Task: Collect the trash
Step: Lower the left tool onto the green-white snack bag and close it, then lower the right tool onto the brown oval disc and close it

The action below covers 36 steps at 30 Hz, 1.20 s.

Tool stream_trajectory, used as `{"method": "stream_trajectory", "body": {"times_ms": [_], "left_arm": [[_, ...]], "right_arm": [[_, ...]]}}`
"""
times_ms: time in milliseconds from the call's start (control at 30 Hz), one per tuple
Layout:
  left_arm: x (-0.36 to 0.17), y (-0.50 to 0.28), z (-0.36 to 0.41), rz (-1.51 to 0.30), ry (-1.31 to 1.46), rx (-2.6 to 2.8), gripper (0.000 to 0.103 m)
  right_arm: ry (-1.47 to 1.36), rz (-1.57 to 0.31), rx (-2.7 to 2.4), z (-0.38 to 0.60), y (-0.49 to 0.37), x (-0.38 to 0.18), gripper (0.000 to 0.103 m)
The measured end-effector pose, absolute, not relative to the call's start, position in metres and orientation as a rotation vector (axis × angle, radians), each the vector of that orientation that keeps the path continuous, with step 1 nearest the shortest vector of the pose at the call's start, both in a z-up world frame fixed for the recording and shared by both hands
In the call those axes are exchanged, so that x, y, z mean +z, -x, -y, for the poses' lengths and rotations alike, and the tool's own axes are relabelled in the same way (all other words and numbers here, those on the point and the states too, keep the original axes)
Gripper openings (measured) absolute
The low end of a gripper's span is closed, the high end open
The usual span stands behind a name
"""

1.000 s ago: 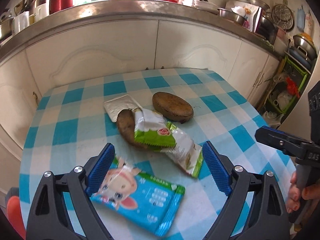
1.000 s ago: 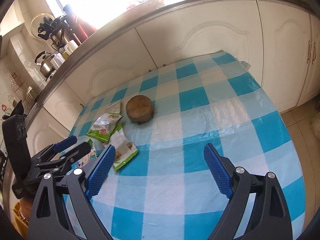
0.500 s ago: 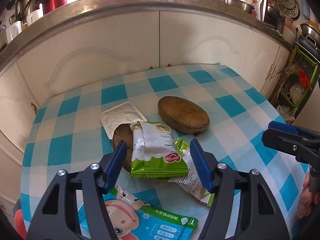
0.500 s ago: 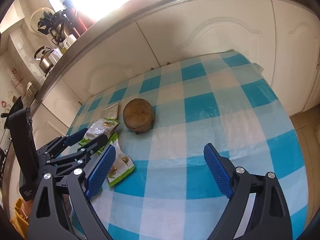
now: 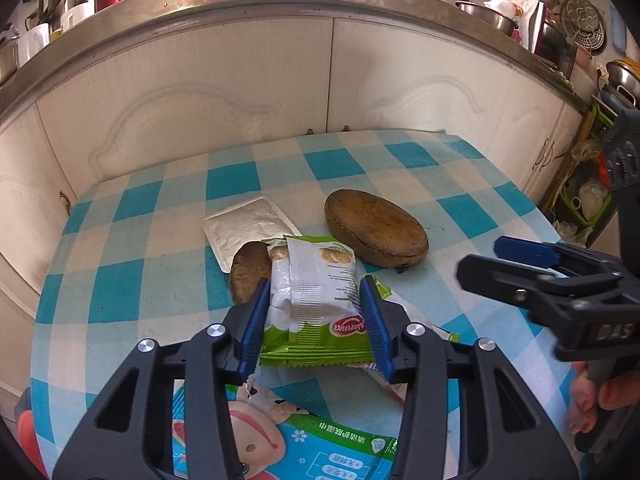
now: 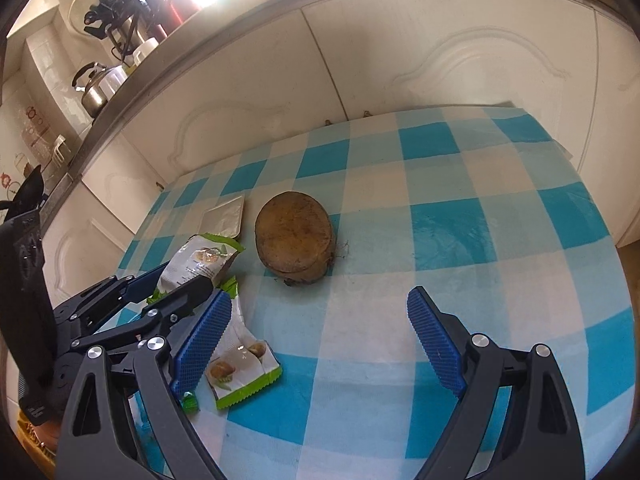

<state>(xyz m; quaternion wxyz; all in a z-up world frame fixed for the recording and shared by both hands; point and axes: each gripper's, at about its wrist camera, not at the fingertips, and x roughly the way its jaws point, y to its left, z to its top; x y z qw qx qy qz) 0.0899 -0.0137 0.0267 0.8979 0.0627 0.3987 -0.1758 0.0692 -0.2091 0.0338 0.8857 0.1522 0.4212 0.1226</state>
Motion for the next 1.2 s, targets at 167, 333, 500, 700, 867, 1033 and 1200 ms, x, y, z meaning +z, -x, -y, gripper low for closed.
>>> {"method": "stream_trajectory", "body": {"times_ms": [167, 333, 500, 700, 867, 1033, 1200], "left_arm": [[0.028, -0.090, 0.009, -0.825, -0.098, -0.366, 0.042], [0.034, -0.087, 0.001, -0.815, -0.068, -0.373, 0.042], [0.043, -0.082, -0.009, -0.792, -0.036, -0.377, 0.042], [0.054, -0.076, -0.018, -0.764, -0.013, -0.378, 0.042], [0.060, -0.070, -0.025, -0.749, -0.006, -0.378, 0.042], [0.060, -0.067, -0.031, -0.750, 0.007, -0.372, 0.042], [0.060, -0.065, -0.038, -0.751, 0.015, -0.357, 0.042]], "right_arm": [[-0.258, -0.893, 0.273, 0.196, -0.085, 0.032, 0.089], [-0.225, -0.891, 0.294, 0.185, -0.102, 0.034, 0.089], [-0.137, -0.887, 0.296, 0.169, -0.114, 0.034, 0.085], [-0.066, -0.893, 0.286, 0.156, -0.122, 0.028, 0.069], [-0.047, -0.895, 0.265, 0.158, -0.125, 0.025, 0.060], [-0.079, -0.927, 0.272, 0.159, -0.130, 0.020, 0.067], [-0.047, -0.916, 0.258, 0.151, -0.132, 0.019, 0.062]]}}
